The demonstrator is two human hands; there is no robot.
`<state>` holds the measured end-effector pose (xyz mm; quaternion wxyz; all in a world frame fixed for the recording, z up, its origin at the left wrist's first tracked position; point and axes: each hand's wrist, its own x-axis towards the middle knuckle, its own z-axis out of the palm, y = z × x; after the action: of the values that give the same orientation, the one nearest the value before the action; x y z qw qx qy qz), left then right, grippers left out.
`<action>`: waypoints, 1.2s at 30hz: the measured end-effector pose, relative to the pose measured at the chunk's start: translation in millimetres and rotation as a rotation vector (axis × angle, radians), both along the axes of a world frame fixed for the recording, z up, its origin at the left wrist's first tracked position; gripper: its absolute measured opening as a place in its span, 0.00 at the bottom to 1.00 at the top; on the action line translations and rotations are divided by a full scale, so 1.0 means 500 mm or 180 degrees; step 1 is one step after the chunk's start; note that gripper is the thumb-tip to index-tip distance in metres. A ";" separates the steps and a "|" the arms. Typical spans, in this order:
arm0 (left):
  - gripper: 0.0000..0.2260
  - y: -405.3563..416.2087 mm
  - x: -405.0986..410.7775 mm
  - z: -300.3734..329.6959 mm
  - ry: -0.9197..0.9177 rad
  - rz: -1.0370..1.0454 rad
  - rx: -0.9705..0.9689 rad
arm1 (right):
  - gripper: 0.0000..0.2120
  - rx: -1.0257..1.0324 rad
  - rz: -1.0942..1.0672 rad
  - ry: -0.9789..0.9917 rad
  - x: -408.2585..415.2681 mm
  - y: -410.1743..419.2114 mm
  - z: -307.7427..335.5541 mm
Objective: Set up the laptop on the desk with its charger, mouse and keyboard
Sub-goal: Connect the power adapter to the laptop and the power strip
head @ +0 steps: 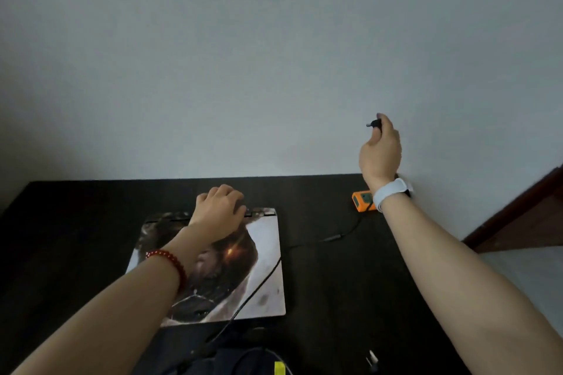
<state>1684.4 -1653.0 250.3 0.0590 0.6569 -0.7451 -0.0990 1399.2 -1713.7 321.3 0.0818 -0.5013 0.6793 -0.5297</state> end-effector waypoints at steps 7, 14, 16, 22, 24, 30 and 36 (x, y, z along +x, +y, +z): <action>0.16 -0.099 0.080 -0.039 0.0076 0.0277 0.0300 | 0.24 0.0339 0.0554 0.2291 0.062 -0.142 -0.031; 0.16 -0.150 0.130 -0.212 0.0220 0.0408 0.0693 | 0.14 0.1343 0.1343 0.3161 0.155 -0.201 -0.254; 0.17 -0.170 0.129 -0.261 0.0237 0.0386 0.0713 | 0.14 0.1482 0.1540 0.3171 0.177 -0.213 -0.314; 0.14 -0.210 0.087 -0.352 0.0348 0.0332 0.0276 | 0.12 0.1783 0.2249 0.1931 0.253 -0.232 -0.417; 0.11 -0.212 0.073 -0.366 0.0353 0.0378 0.0044 | 0.12 0.1925 0.2434 0.1460 0.277 -0.228 -0.433; 0.13 -0.203 0.078 -0.380 0.0394 0.0400 -0.0342 | 0.09 0.2235 0.2738 0.0652 0.331 -0.218 -0.466; 0.17 -0.197 0.101 -0.377 0.0232 0.0436 -0.0305 | 0.05 0.2556 0.2667 0.0736 0.374 -0.223 -0.494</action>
<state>1735.0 -1751.6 62.0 0.1241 0.6987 -0.6997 -0.0828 1586.2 -1824.9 74.4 0.3928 -0.7110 0.5753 -0.0956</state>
